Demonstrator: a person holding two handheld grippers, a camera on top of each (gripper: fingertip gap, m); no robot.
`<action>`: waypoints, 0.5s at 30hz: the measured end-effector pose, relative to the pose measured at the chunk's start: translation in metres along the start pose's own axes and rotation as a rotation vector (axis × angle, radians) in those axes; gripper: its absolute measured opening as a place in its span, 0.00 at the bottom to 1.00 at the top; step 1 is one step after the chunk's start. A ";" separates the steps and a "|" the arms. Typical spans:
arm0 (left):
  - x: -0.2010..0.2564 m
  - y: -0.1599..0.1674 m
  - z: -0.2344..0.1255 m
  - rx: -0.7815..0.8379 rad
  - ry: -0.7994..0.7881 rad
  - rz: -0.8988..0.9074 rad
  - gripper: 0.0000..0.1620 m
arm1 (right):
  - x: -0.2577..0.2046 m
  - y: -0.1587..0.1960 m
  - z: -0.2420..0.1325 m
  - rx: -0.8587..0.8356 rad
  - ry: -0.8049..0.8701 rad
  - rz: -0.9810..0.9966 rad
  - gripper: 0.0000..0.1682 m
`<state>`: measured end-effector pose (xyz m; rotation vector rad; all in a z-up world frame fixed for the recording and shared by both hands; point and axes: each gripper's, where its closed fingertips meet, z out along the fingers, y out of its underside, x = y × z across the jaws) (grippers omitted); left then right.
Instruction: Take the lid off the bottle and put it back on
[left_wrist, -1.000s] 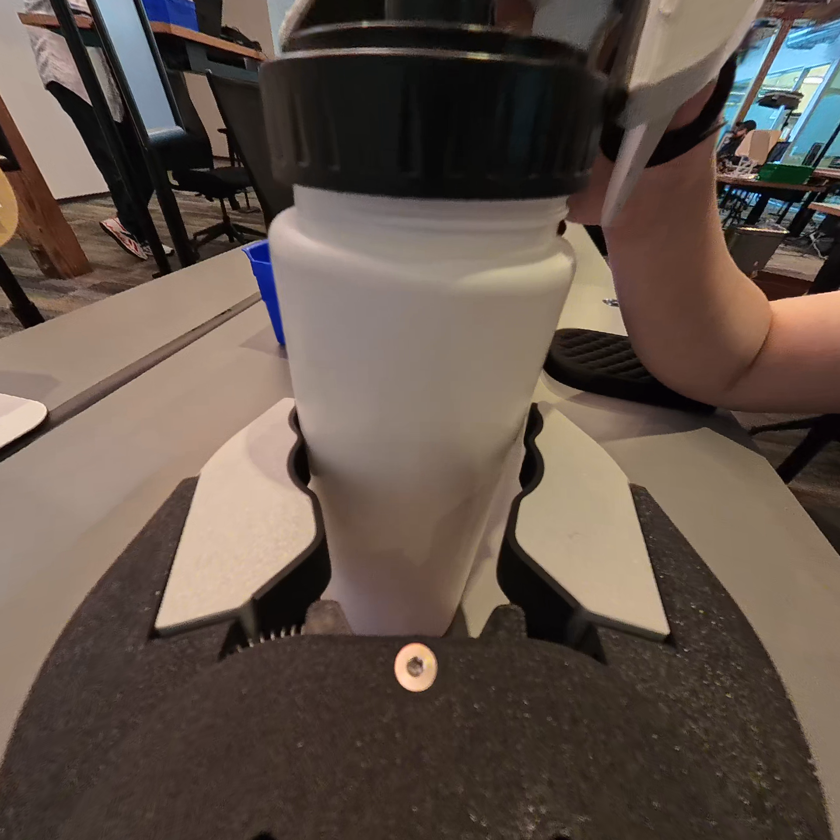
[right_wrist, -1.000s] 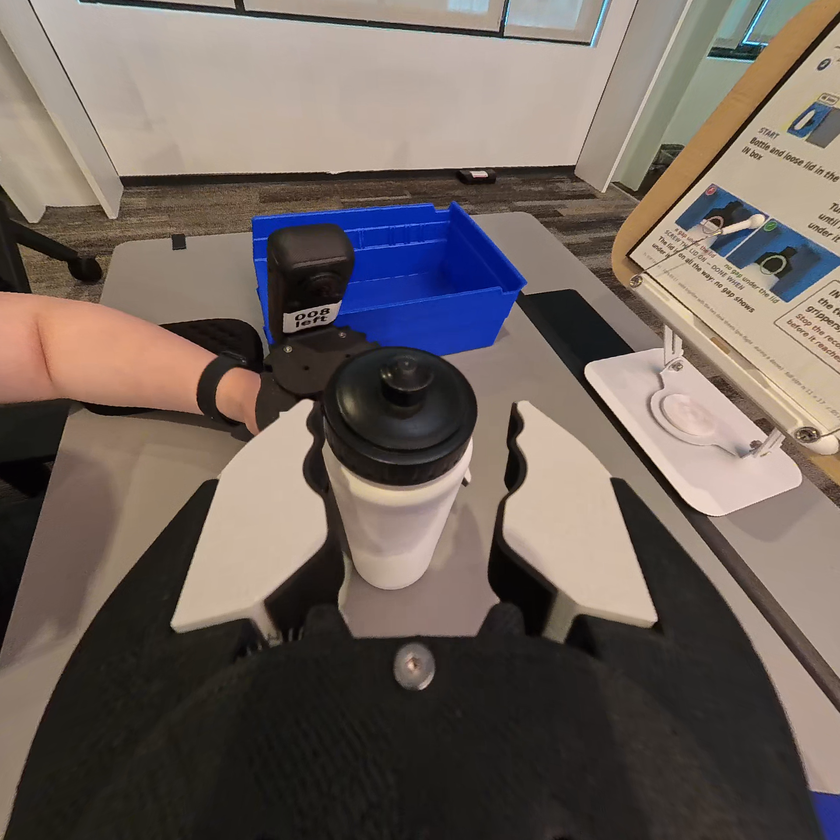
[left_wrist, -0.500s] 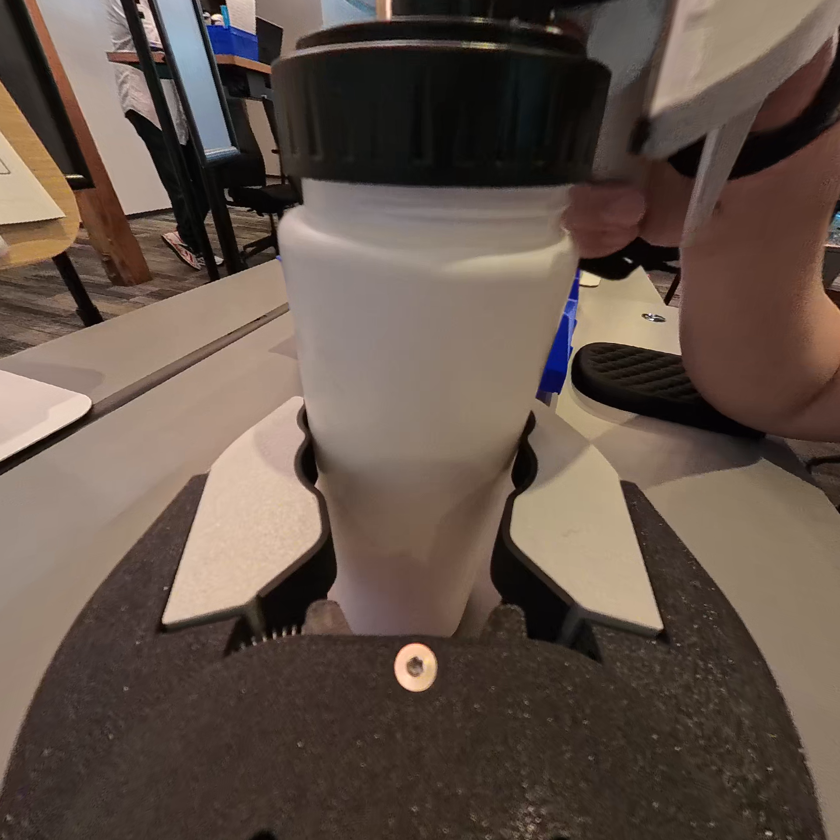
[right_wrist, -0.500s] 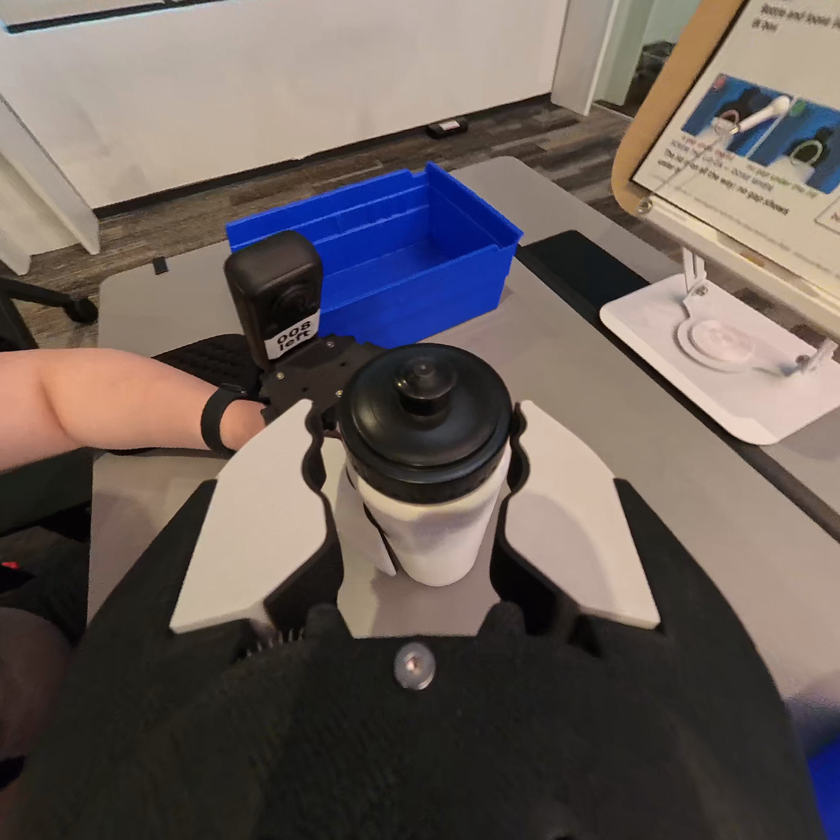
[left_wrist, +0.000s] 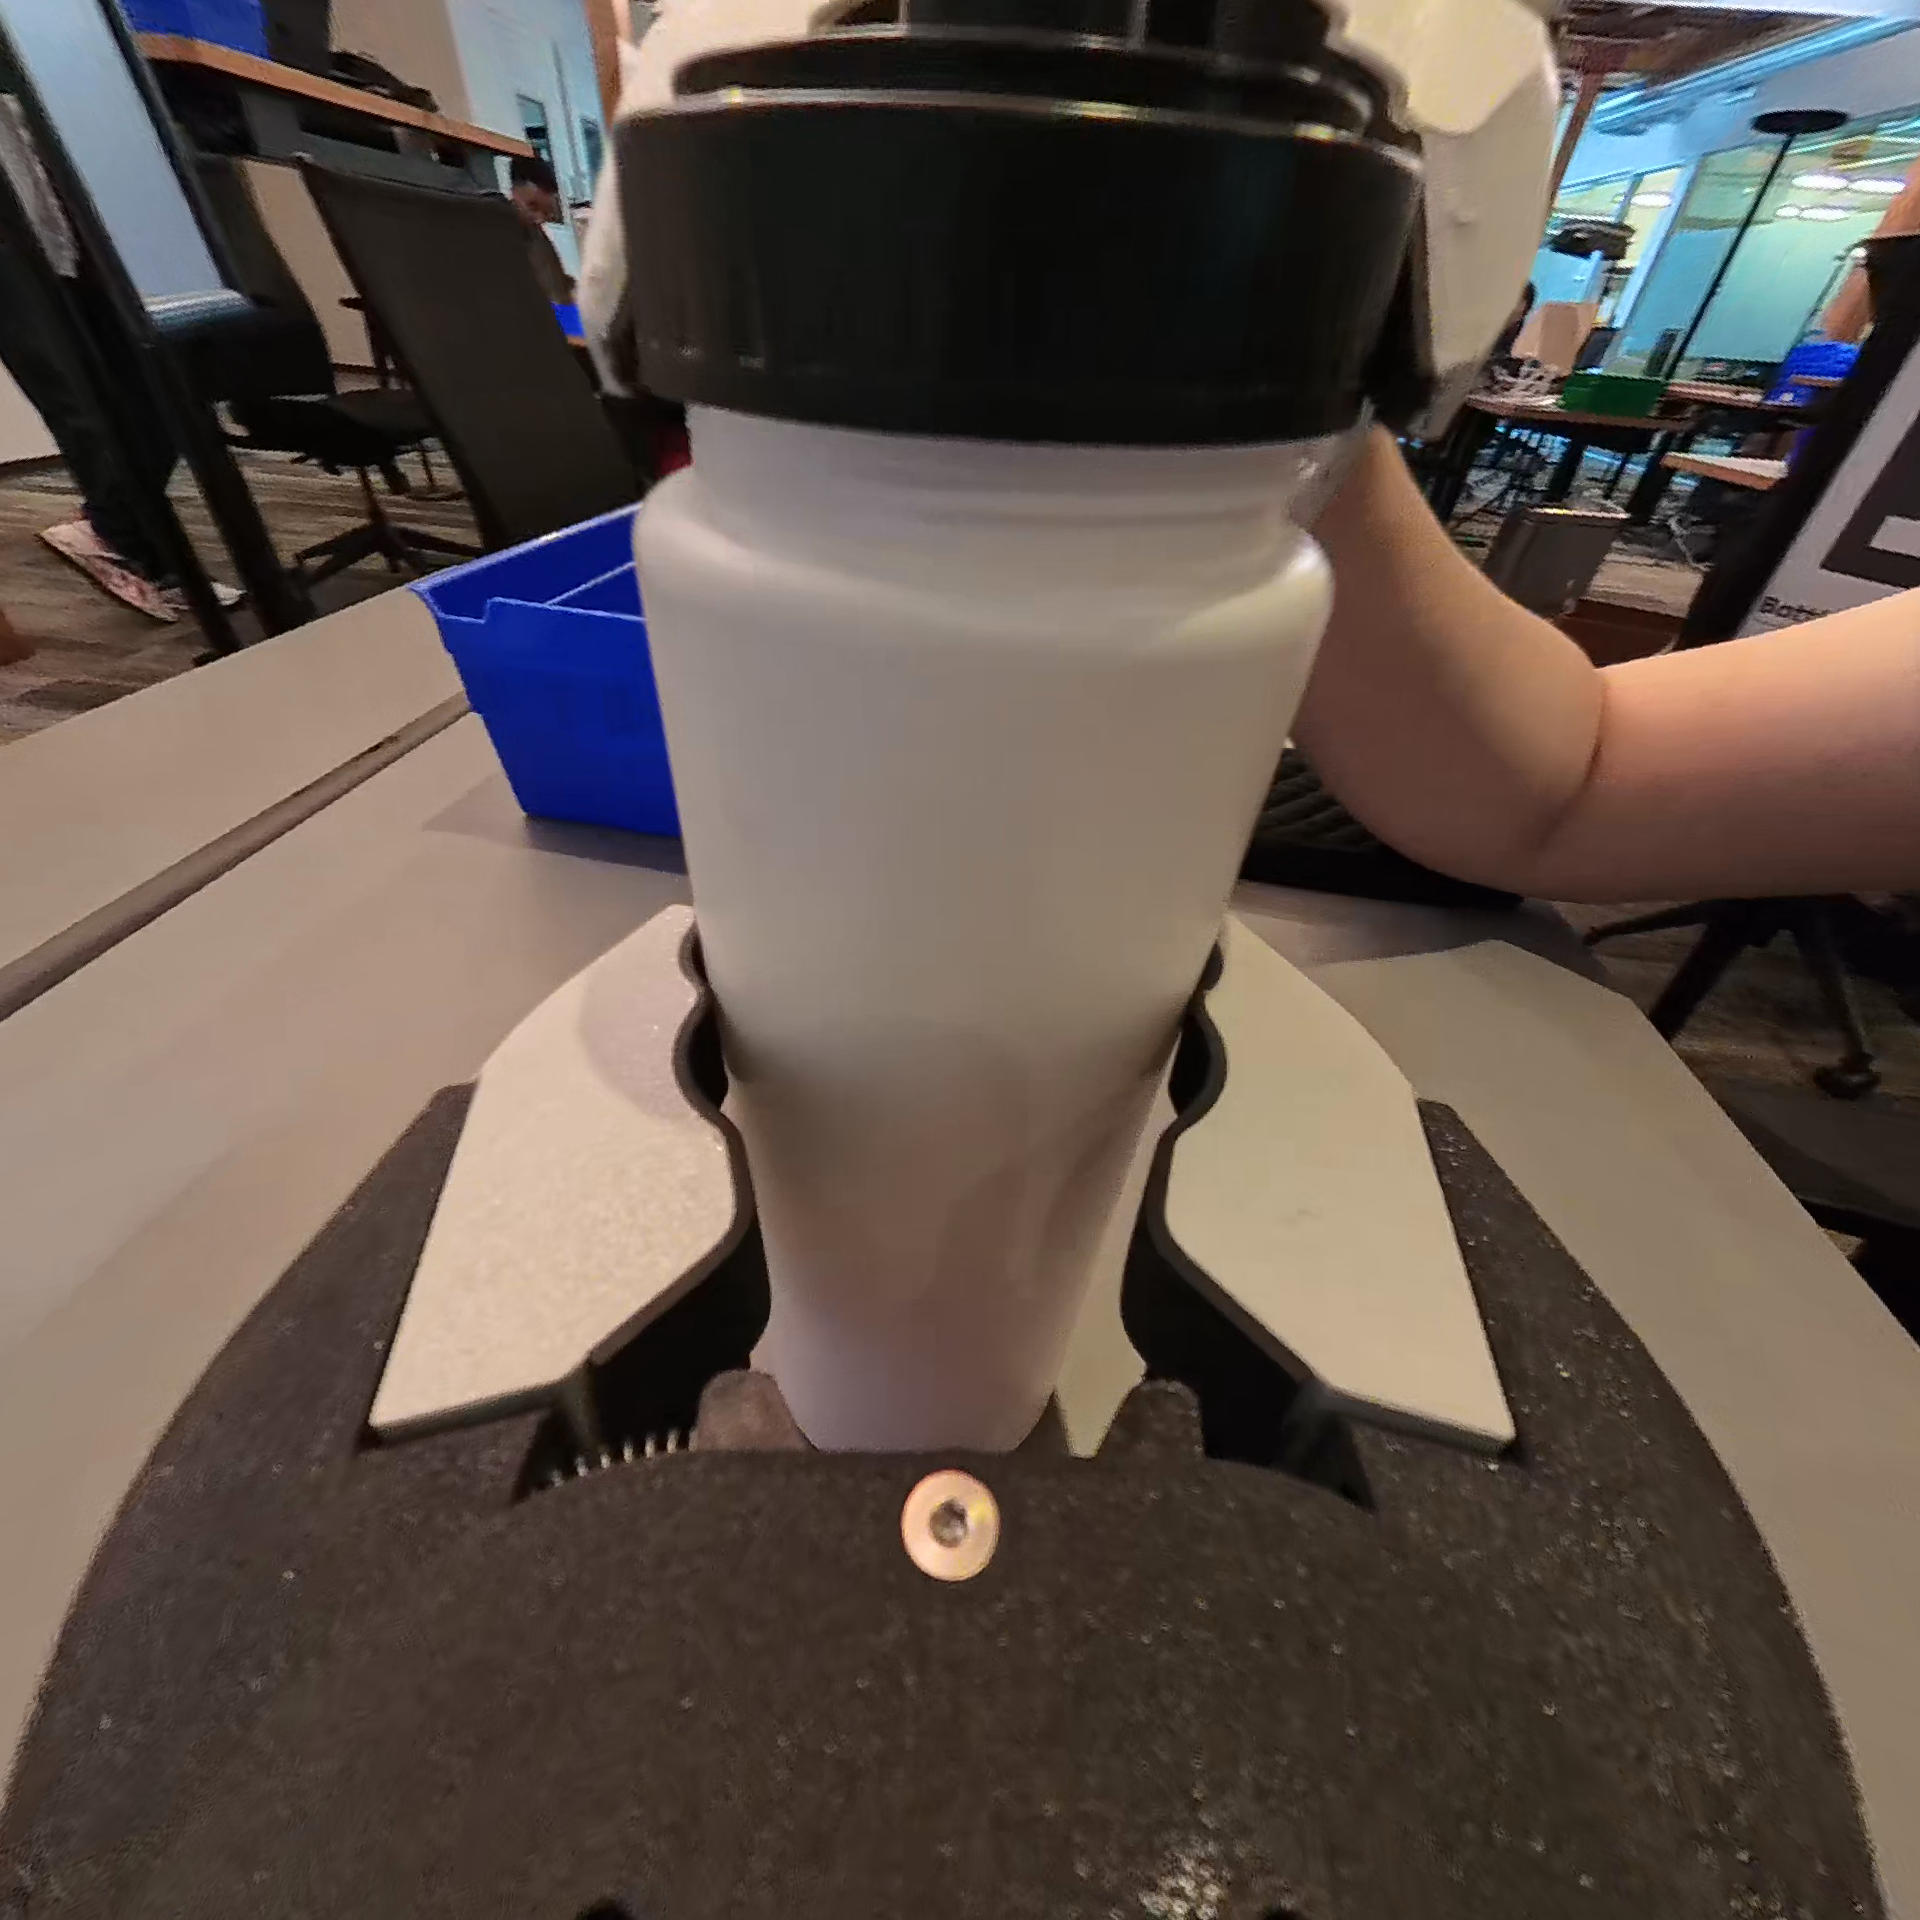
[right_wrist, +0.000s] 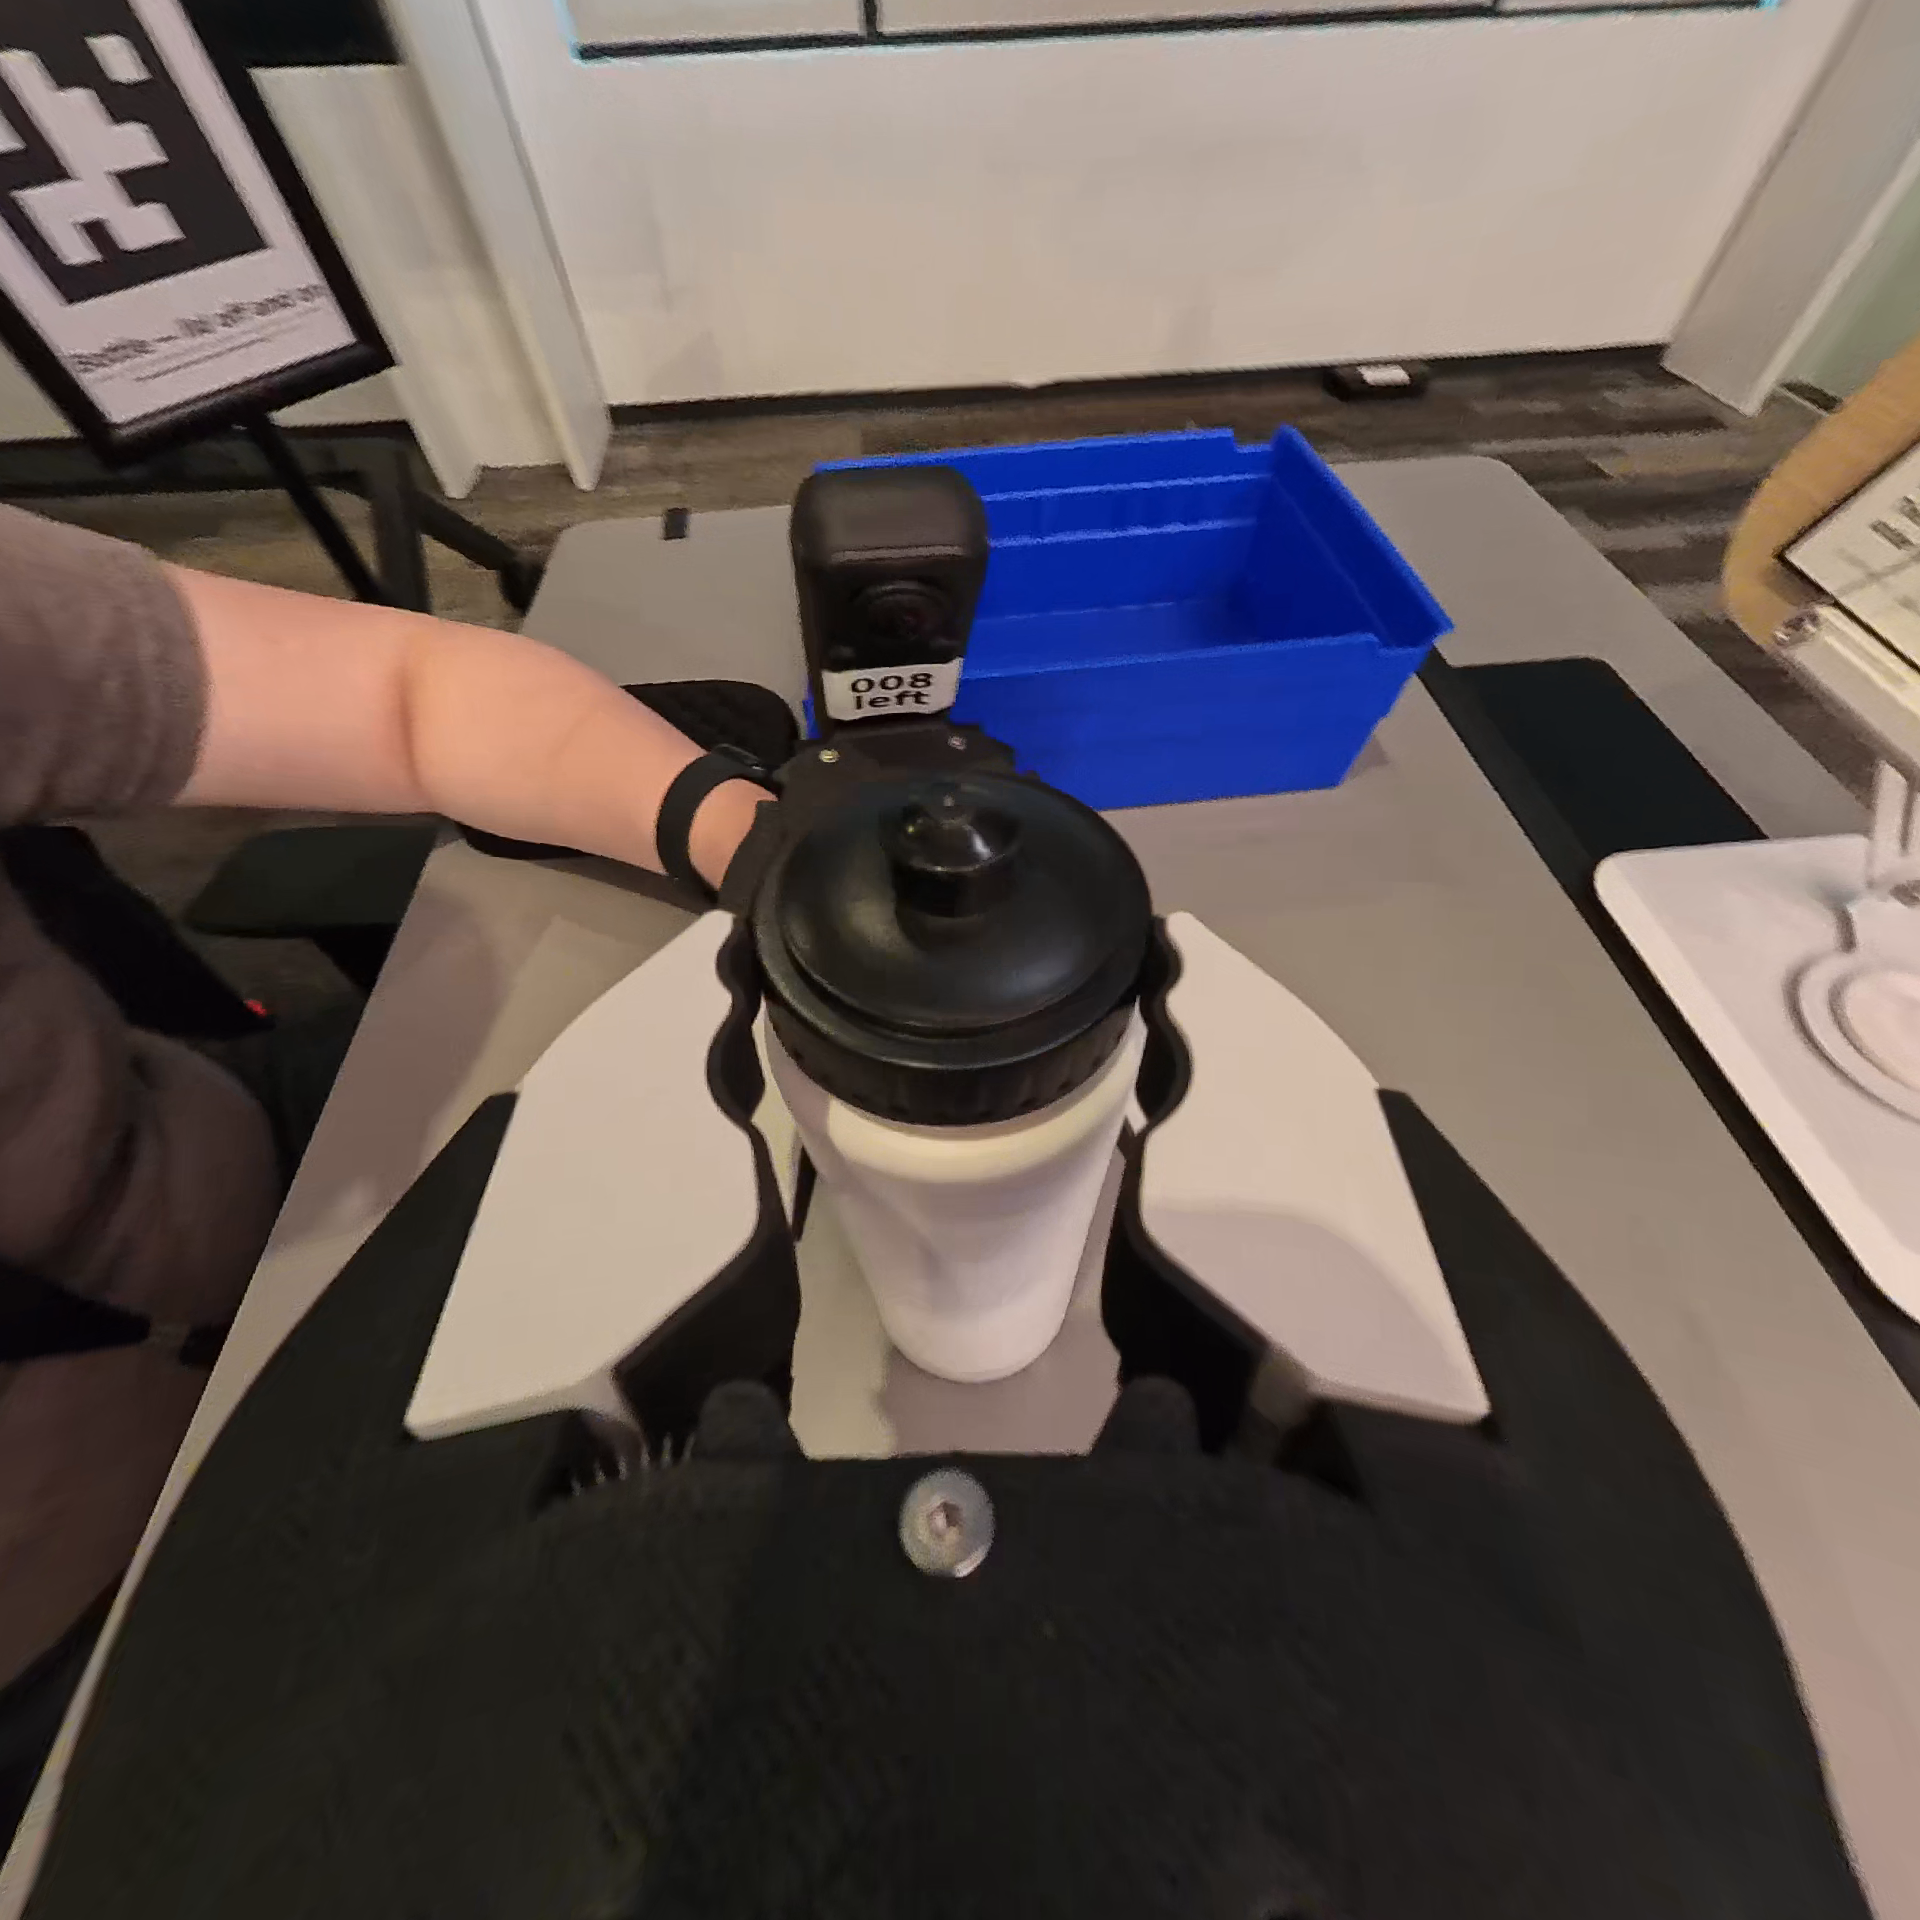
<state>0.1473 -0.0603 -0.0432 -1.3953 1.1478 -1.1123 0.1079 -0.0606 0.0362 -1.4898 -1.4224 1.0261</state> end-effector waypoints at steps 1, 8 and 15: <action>0.001 0.000 0.000 -0.005 0.003 0.008 0.53 | -0.001 0.000 -0.001 0.016 -0.023 -0.007 0.43; -0.021 -0.001 -0.001 -0.036 -0.216 -0.040 0.53 | 0.024 -0.002 0.004 0.014 0.215 0.244 0.49; -0.024 0.001 0.001 -0.077 -0.318 -0.027 0.53 | 0.024 -0.003 0.007 -0.031 0.373 0.190 0.46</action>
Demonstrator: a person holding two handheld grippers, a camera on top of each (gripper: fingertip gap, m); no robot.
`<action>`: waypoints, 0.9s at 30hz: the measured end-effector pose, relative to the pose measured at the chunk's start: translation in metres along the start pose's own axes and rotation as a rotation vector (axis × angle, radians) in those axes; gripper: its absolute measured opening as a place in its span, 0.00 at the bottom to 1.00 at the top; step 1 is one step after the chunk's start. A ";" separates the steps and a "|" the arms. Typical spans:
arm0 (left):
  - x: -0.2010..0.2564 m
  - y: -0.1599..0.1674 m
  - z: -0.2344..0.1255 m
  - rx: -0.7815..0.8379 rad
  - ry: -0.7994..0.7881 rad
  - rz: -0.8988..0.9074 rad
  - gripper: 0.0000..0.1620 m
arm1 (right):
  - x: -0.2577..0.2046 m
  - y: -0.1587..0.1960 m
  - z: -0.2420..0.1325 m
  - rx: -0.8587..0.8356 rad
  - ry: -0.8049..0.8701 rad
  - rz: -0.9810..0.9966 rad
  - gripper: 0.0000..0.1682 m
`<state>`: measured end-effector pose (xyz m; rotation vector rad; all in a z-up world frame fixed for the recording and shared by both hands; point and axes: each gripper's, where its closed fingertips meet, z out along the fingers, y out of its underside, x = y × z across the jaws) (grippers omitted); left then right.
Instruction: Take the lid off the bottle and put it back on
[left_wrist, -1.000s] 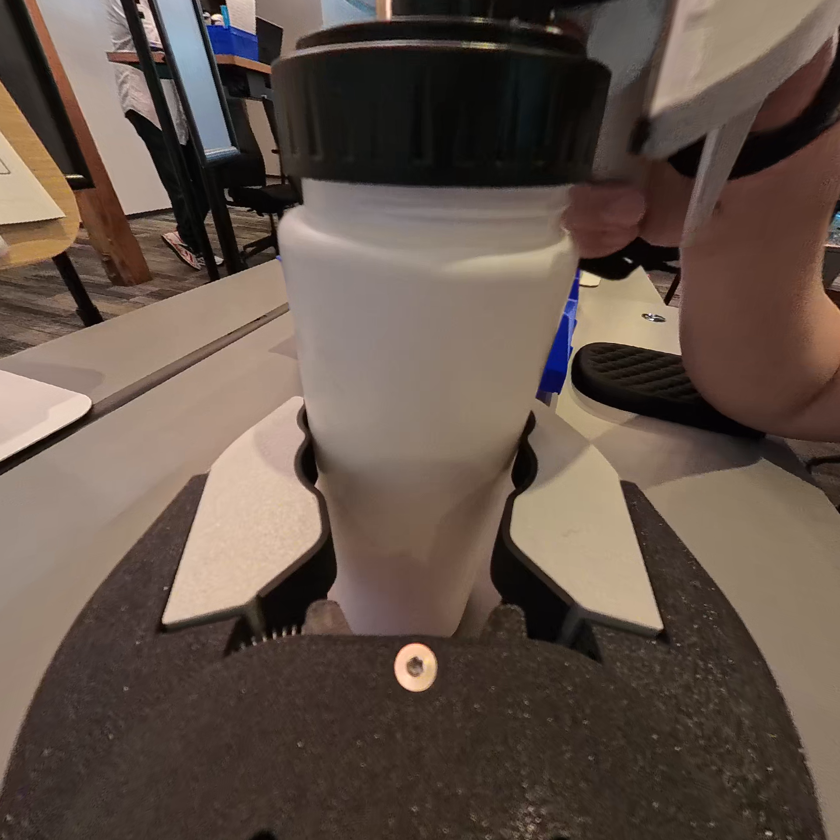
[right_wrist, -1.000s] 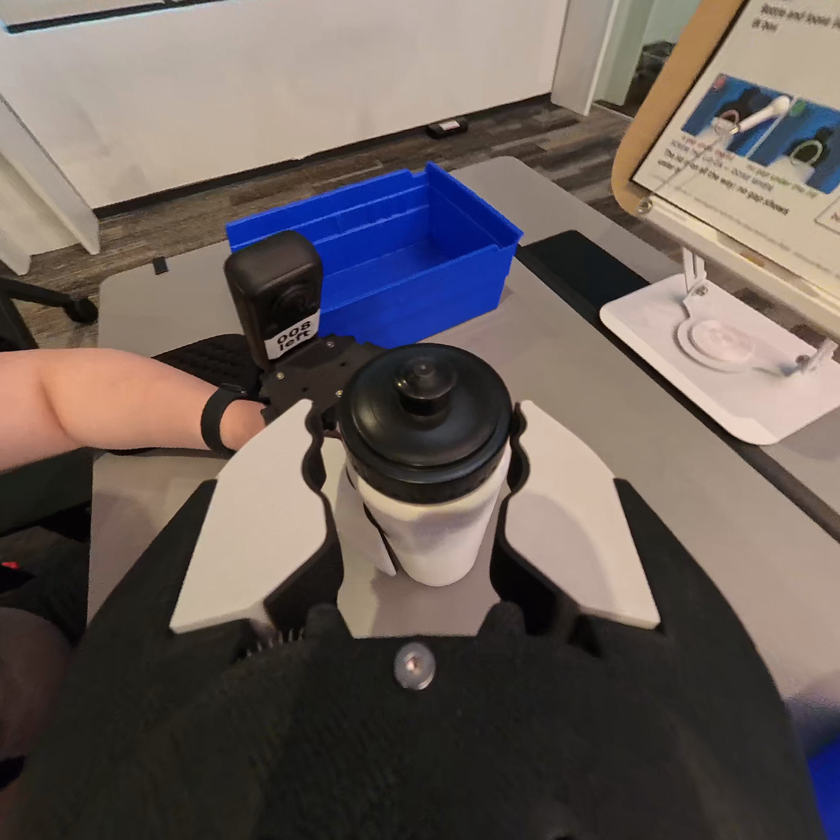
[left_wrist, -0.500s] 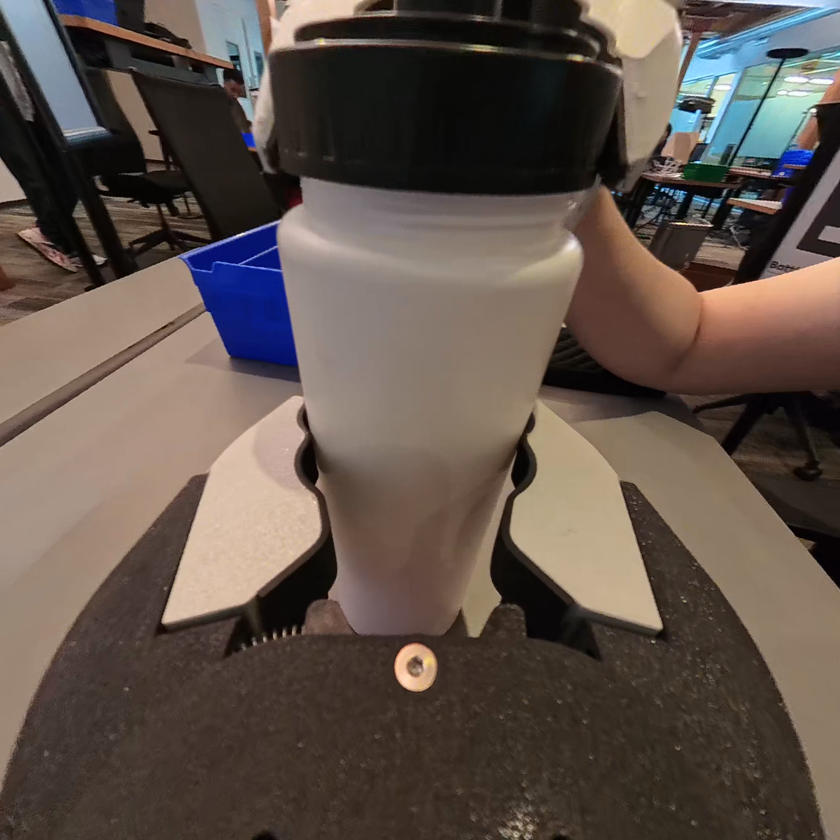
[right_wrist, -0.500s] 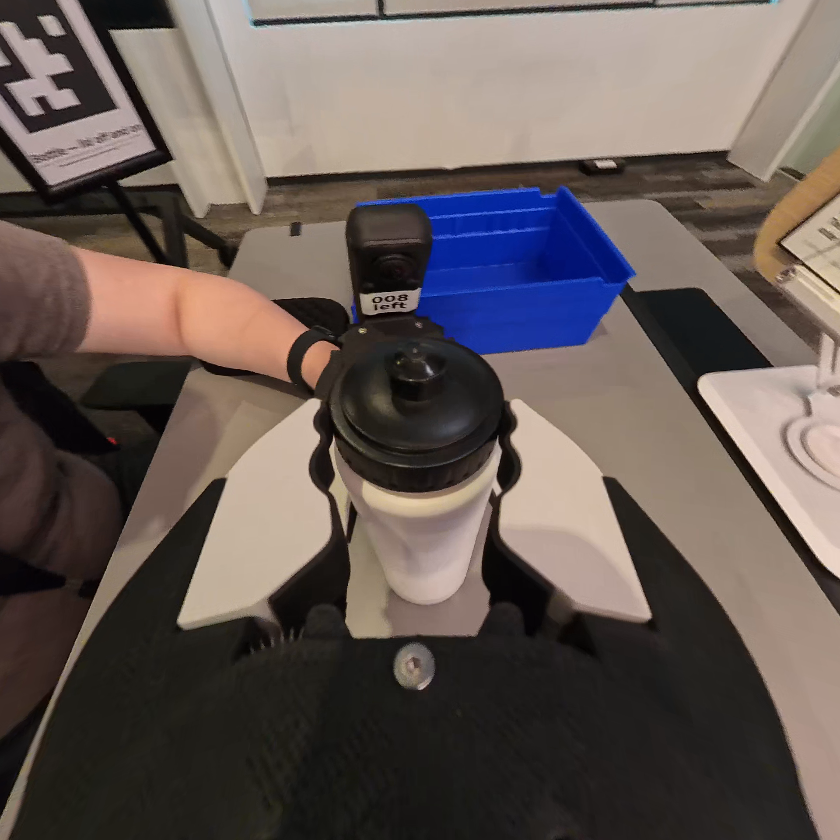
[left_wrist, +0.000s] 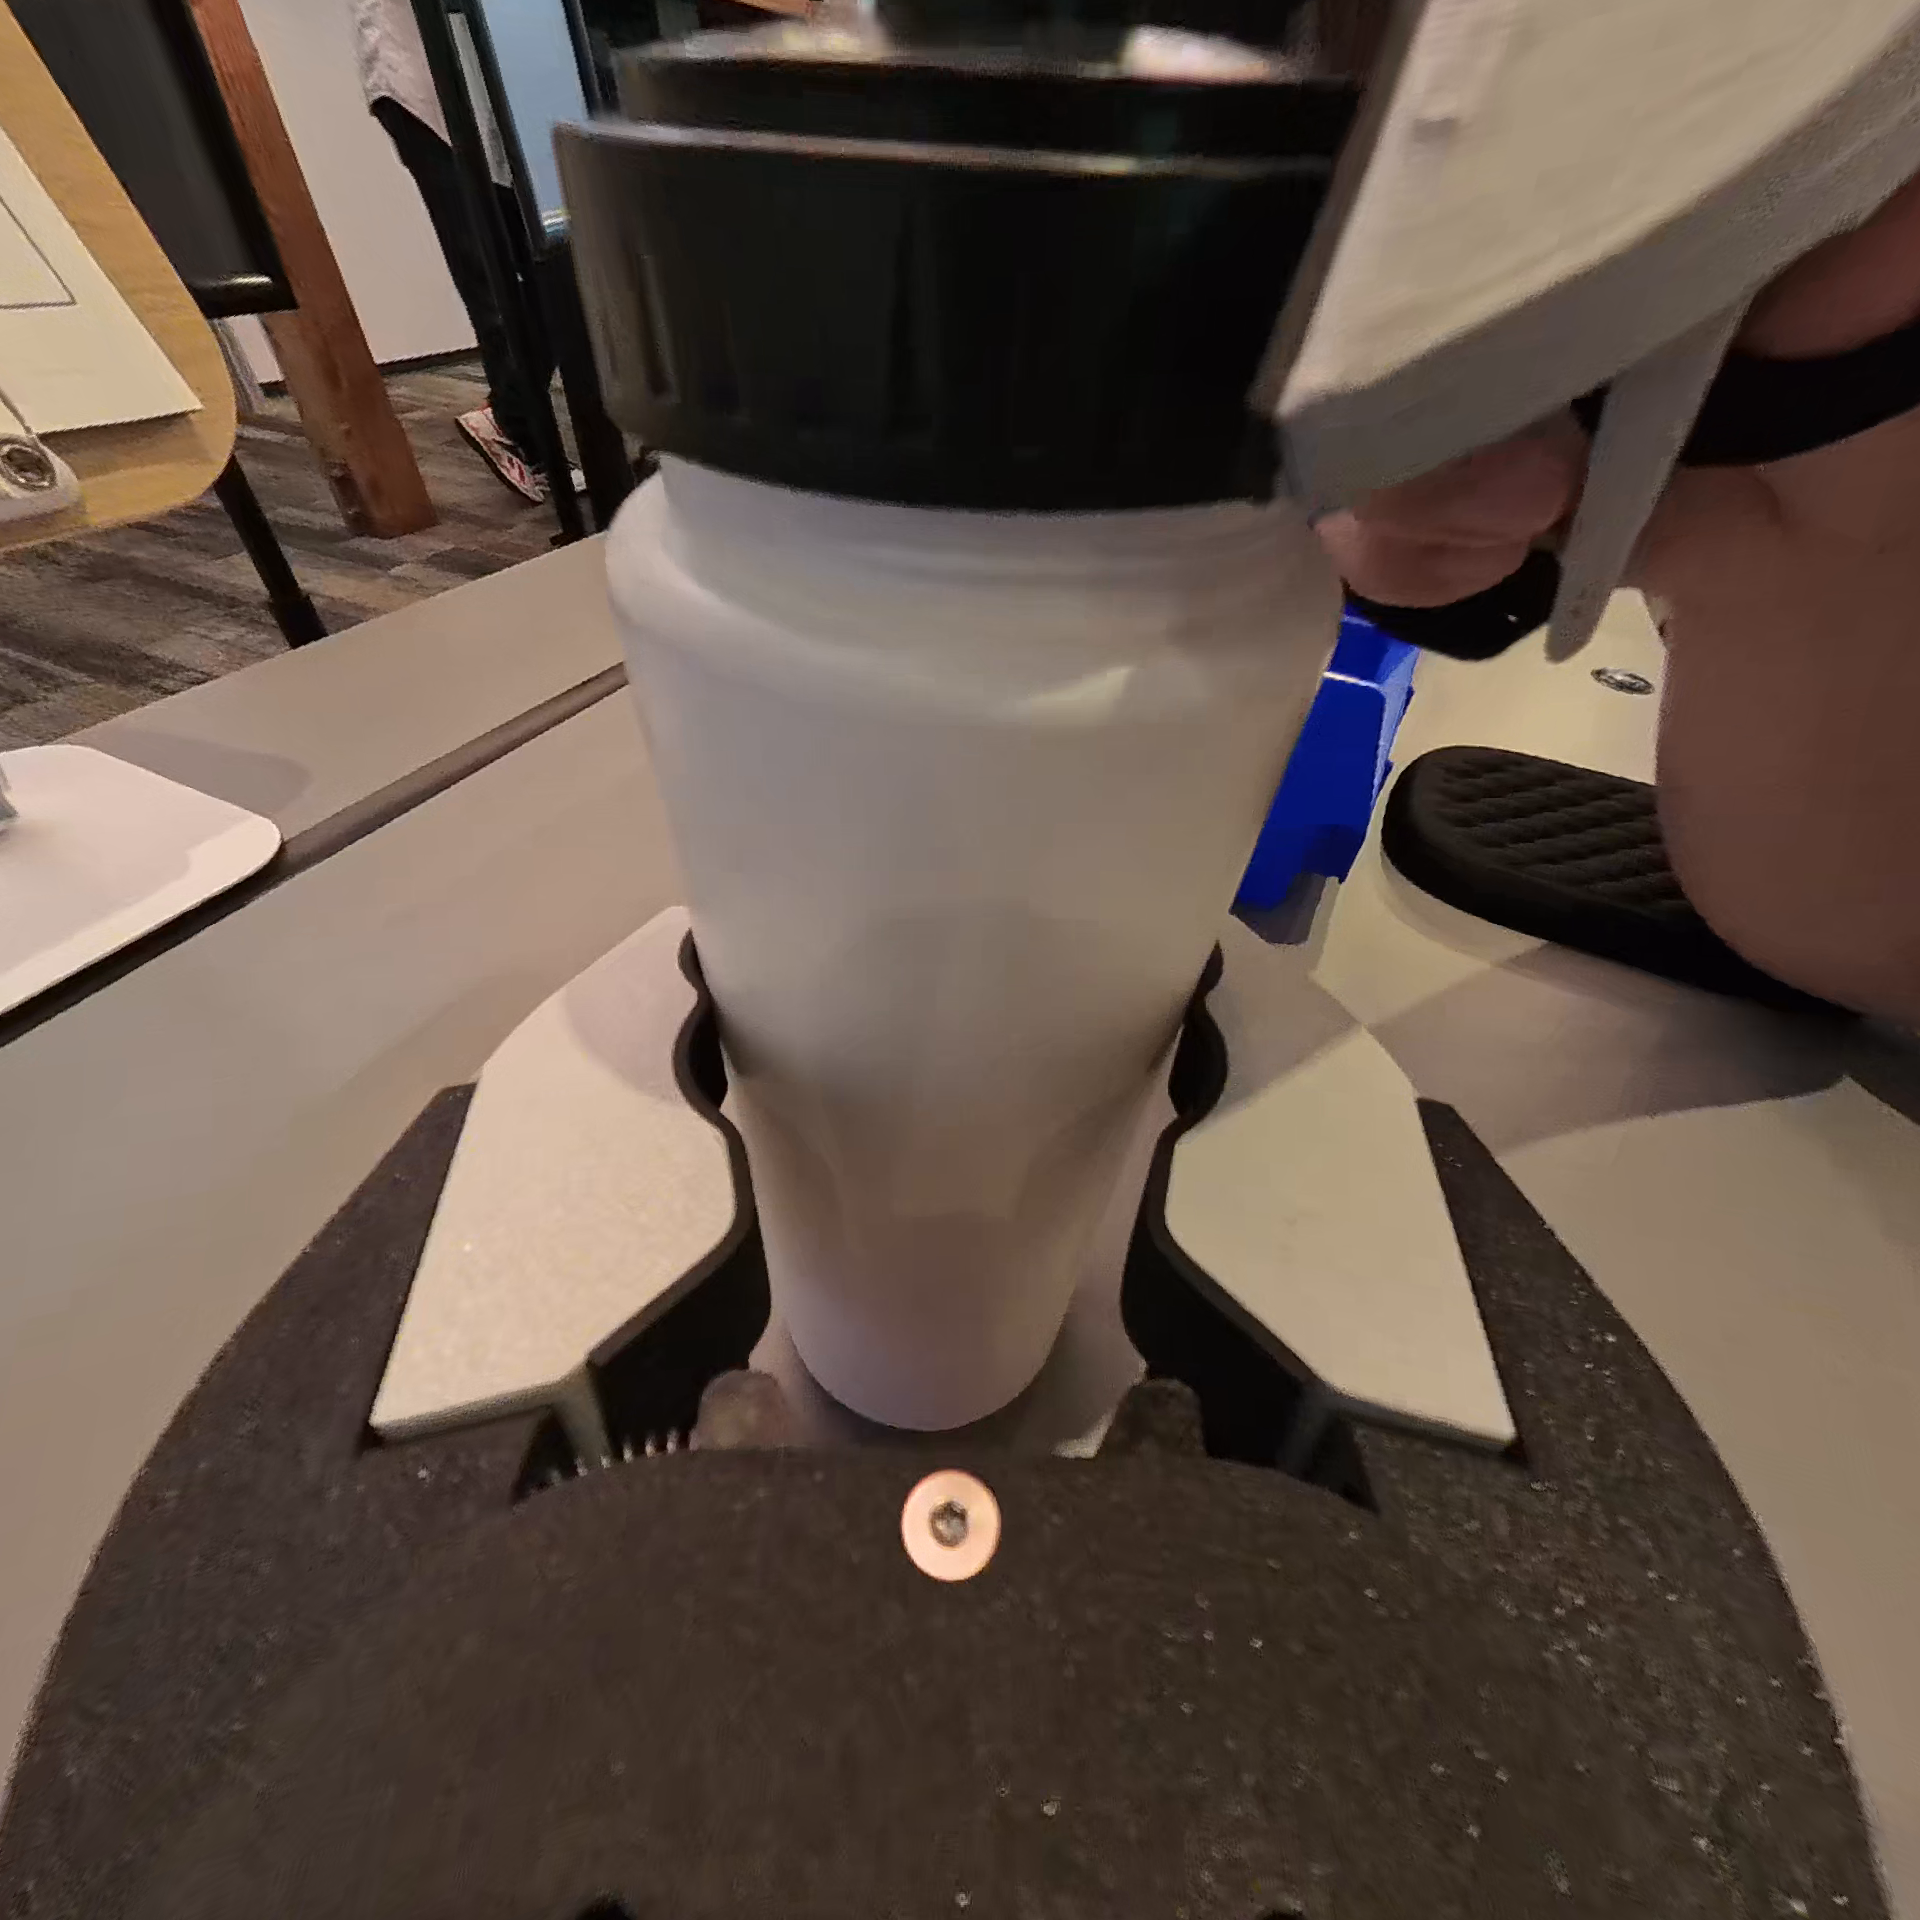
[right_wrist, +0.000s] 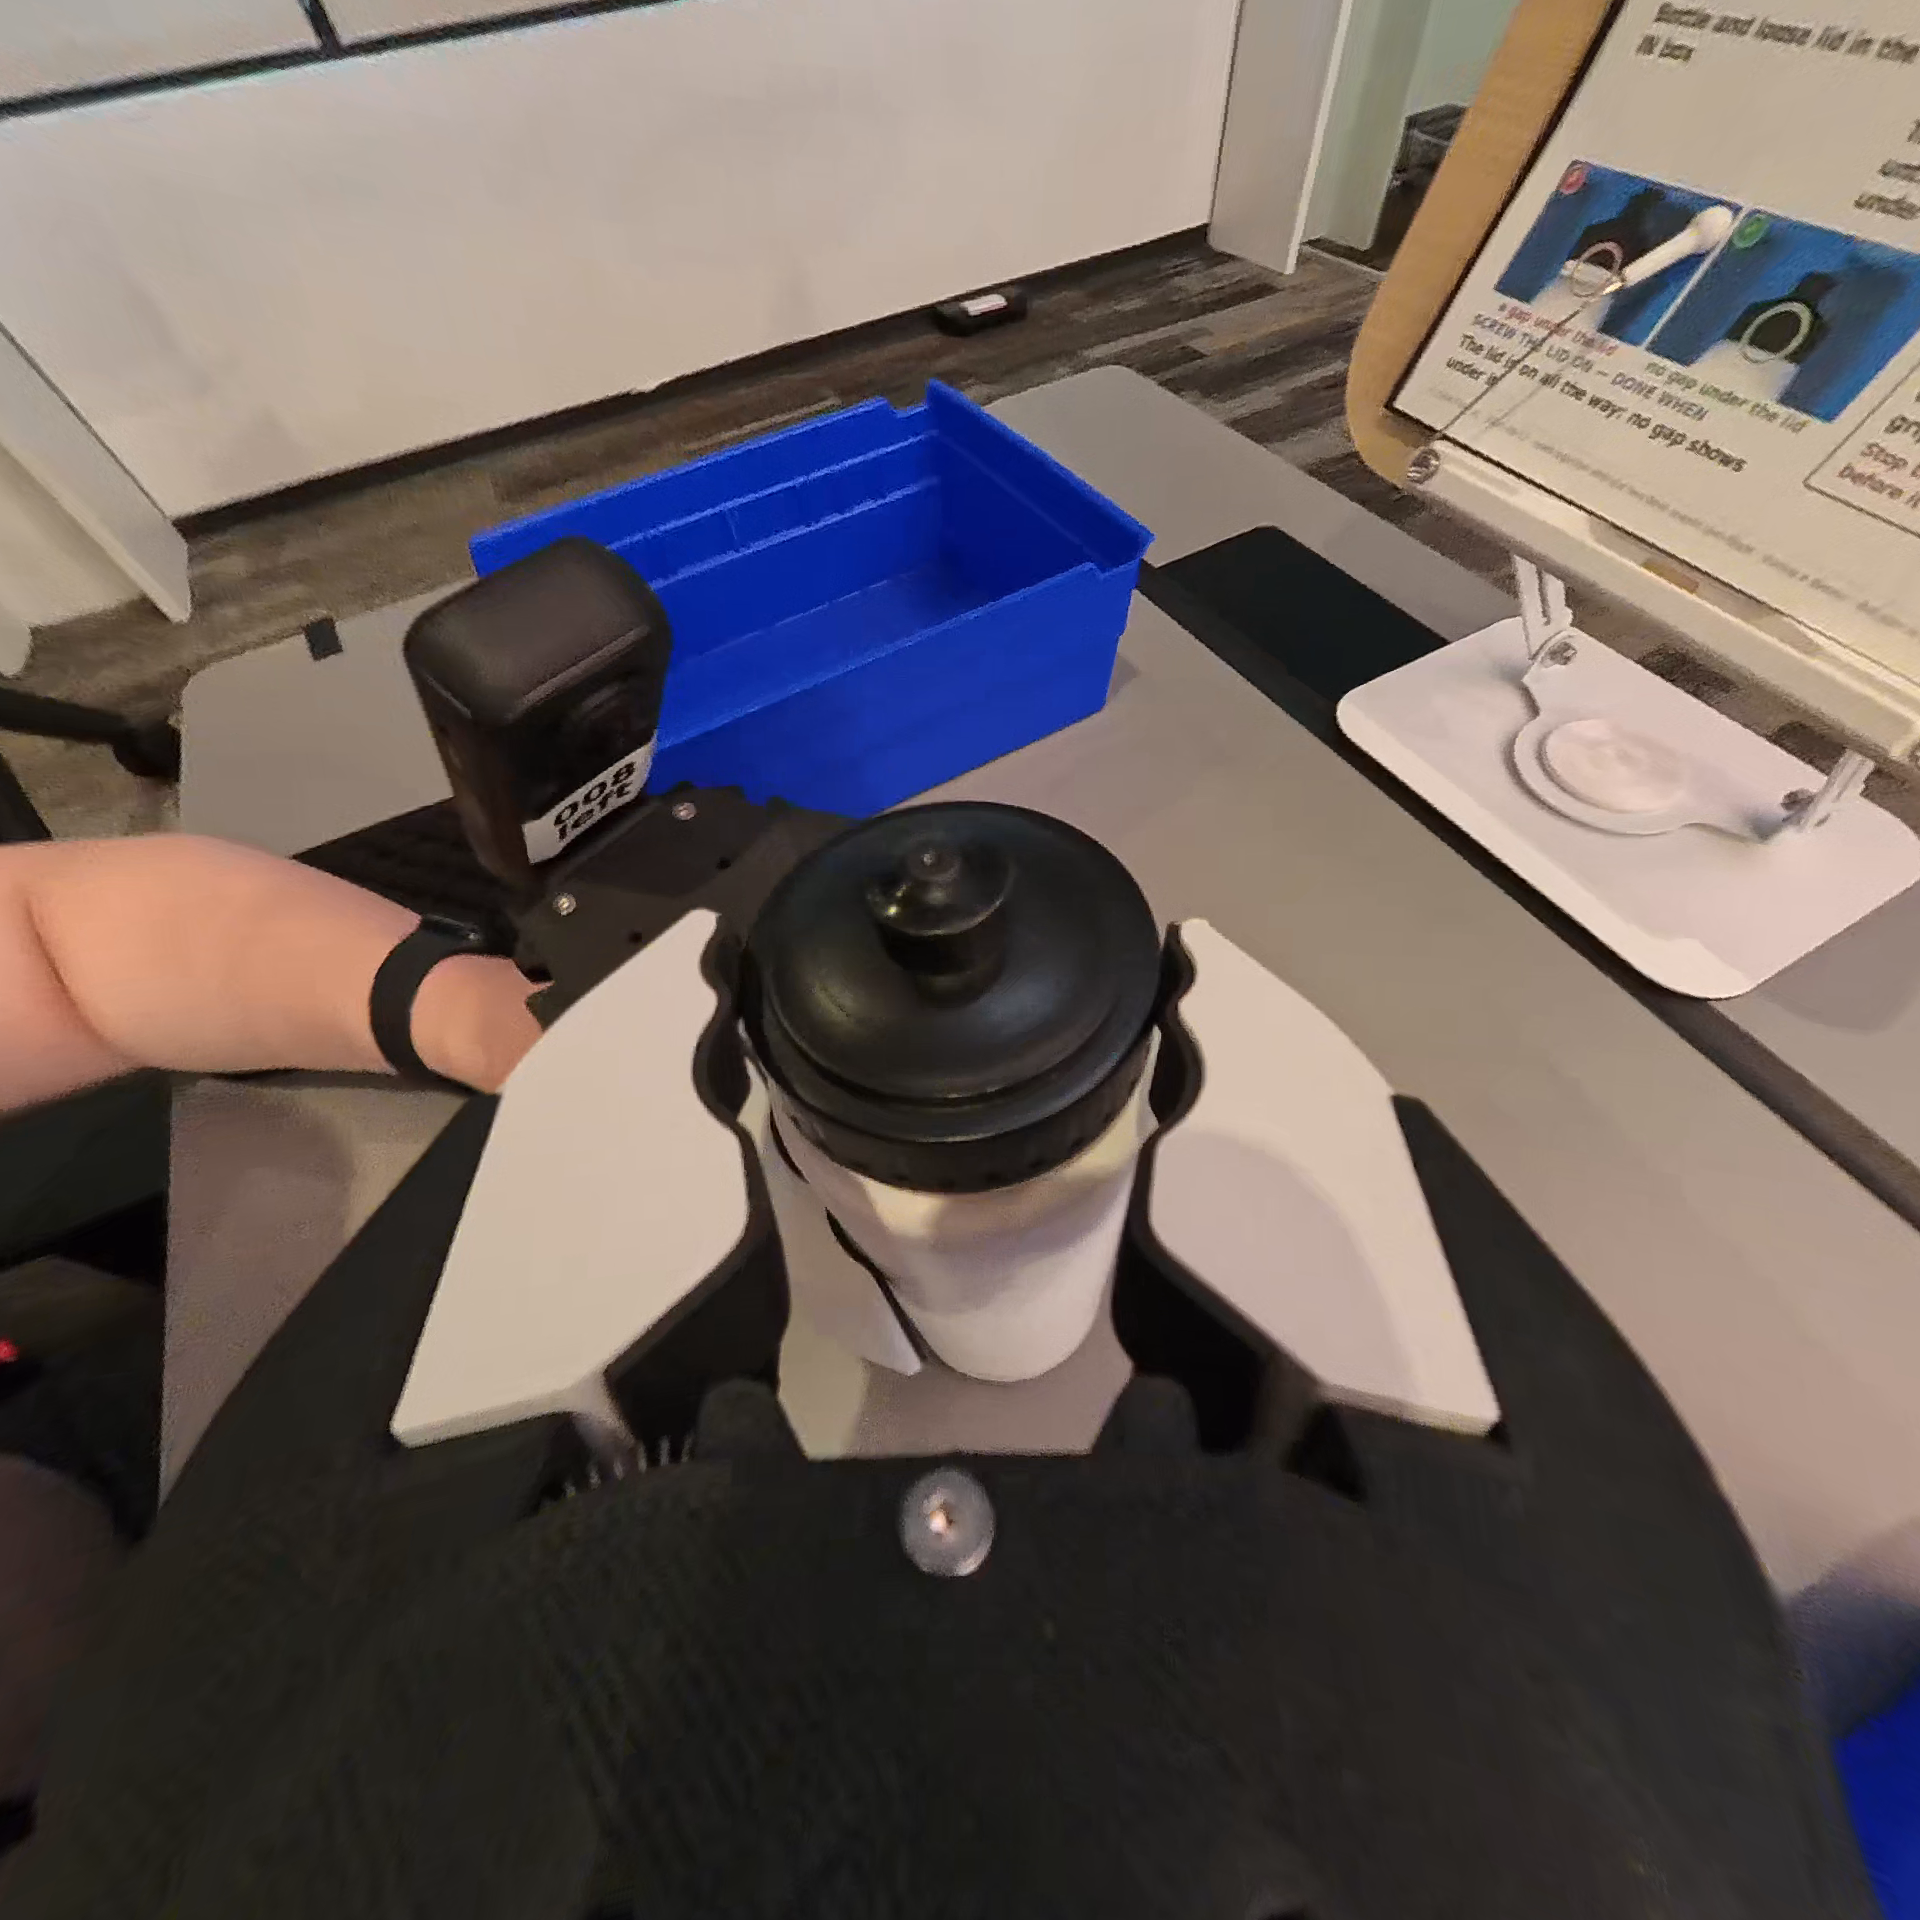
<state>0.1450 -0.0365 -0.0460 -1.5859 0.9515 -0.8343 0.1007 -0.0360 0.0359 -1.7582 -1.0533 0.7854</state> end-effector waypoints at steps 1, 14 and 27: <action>0.002 0.000 0.000 0.004 0.028 0.002 0.53 | -0.002 0.000 -0.001 -0.002 -0.027 -0.015 0.46; 0.025 0.001 -0.001 -0.002 0.236 0.028 0.53 | -0.019 -0.001 -0.018 0.132 -0.456 -0.117 0.47; 0.011 0.000 -0.003 0.003 0.167 0.015 0.53 | -0.009 -0.004 -0.018 0.127 -0.390 -0.084 0.42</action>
